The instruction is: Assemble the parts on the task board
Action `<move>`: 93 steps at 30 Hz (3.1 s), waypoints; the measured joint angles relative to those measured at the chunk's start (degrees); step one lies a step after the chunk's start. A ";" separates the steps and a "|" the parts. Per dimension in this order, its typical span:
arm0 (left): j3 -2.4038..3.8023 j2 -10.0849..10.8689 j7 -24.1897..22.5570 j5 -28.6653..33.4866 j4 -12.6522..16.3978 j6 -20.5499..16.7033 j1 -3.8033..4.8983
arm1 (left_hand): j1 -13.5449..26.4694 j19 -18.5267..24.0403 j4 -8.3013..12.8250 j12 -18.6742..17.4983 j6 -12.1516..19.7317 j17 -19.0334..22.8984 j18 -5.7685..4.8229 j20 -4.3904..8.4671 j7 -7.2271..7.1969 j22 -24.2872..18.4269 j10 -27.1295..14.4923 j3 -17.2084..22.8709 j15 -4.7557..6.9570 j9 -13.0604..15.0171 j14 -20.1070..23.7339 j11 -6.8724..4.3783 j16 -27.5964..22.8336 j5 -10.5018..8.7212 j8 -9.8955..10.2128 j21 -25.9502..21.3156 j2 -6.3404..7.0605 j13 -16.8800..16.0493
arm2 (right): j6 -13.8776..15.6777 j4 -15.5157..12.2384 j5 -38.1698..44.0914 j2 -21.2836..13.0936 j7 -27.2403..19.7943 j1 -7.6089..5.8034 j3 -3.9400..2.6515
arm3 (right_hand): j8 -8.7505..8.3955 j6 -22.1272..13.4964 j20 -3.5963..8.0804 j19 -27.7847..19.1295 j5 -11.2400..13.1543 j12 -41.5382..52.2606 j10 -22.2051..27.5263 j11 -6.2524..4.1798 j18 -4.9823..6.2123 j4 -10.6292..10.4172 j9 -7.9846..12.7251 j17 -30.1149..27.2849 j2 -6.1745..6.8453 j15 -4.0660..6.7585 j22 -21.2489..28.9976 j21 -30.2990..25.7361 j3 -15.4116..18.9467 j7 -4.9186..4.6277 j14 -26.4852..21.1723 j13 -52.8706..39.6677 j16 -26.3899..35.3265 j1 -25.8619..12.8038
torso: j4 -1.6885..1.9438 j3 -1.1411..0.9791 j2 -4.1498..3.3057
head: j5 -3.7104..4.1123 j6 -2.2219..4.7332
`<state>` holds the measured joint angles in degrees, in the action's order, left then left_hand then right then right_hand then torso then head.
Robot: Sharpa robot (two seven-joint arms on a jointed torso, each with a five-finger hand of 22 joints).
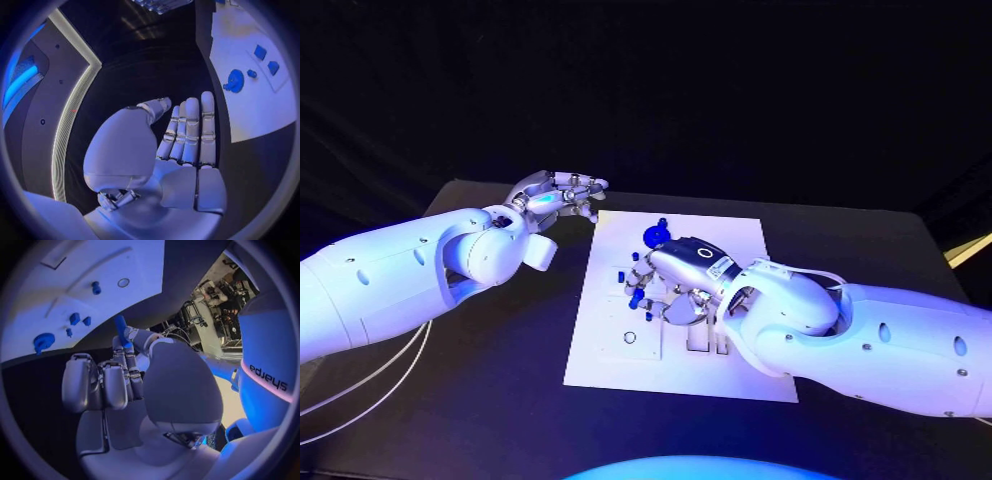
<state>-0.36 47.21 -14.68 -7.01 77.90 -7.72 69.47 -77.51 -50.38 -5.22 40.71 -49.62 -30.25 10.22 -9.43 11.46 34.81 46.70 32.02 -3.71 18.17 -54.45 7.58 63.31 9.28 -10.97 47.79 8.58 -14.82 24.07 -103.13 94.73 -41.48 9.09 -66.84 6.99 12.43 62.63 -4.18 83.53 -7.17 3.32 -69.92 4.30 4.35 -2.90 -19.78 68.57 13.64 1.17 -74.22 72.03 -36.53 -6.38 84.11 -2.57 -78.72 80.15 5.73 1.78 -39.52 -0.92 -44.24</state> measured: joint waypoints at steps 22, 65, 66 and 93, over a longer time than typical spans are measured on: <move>-0.01 -0.69 0.25 0.06 -0.02 0.18 0.02 | -0.01 0.00 0.00 0.00 0.00 0.00 0.00 0.00 0.00 -0.09 0.00 0.00 0.00 -0.01 0.00 0.00 0.00 0.00 0.00 0.00 -0.01 0.02 | -1.09 5.58 1.42 4.26 -1.21 5.14 1.13 | 0.01 0.00 0.00 0.00 0.00 -0.01 -0.10 0.09 0.00 0.00 -0.11 0.00 0.00 0.00 0.00 -0.03 0.00 0.00 0.00 0.00 0.00 0.00 | -0.14 -0.14 -0.16 | -1.60 -1.30; -0.01 -0.32 0.44 0.06 -0.08 0.19 0.02 | -0.01 -0.02 0.00 0.00 0.00 0.00 0.00 0.01 0.00 -0.34 0.00 0.00 0.00 -0.01 0.00 0.00 0.00 0.00 0.00 -0.65 -0.01 0.04 | -4.38 6.53 4.08 5.84 1.10 5.24 1.38 | 0.43 -1.10 0.00 0.00 0.00 -1.01 -0.32 0.10 0.00 0.88 -0.55 -0.05 -0.68 -0.02 0.00 -0.05 0.09 -0.22 0.01 -0.24 0.01 -2.52 | -0.08 0.01 -0.12 | -1.48 -1.47; -0.01 -0.31 0.45 0.06 -0.08 0.18 0.02 | -0.01 0.01 0.00 0.00 0.00 0.00 0.00 0.00 0.00 -0.34 0.00 0.00 0.00 -0.01 0.00 0.00 0.00 0.00 0.00 -0.65 -0.01 0.04 | -4.40 6.58 4.05 5.88 1.12 5.24 1.38 | 0.42 -1.51 -0.01 0.00 0.00 -1.01 -0.33 0.10 0.00 0.88 -0.58 -0.05 -0.69 -0.02 0.00 -0.05 0.09 -0.60 0.01 -0.24 0.01 -2.52 | -0.08 0.01 -0.12 | -1.48 -1.47; -0.01 0.01 0.76 0.06 -0.16 0.16 0.03 | -0.46 -0.30 -0.01 0.00 0.00 0.01 0.00 0.30 0.00 -0.42 0.00 0.00 0.00 -0.04 0.00 0.00 0.00 0.00 0.00 -0.66 -0.46 0.30 | -1.09 3.38 3.53 1.72 0.56 5.08 1.62 | -6.38 -12.54 -3.32 -5.16 -1.04 5.60 21.74 3.69 3.27 -13.40 1.78 -15.39 0.55 -3.82 7.03 -35.82 26.48 -0.40 -5.43 -0.60 6.71 8.39 | -0.17 -0.14 -0.08 | -1.34 -1.14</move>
<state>-0.37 47.22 -13.92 -6.95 77.74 -7.56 69.50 -77.97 -50.68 -5.22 40.71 -49.61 -30.25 10.22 -9.12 11.45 34.40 46.70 32.02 -3.71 18.13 -54.45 7.58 63.31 9.28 -10.97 47.13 8.12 -14.52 22.97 -99.74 98.26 -39.76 9.65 -61.76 8.61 6.05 50.09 -7.49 78.38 -8.21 8.92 -48.19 7.99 7.62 -16.29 -18.00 53.18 14.19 -2.65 -67.19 36.21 -10.05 -6.78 78.69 -3.18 -72.02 88.54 5.56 1.64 -39.60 -2.26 -45.38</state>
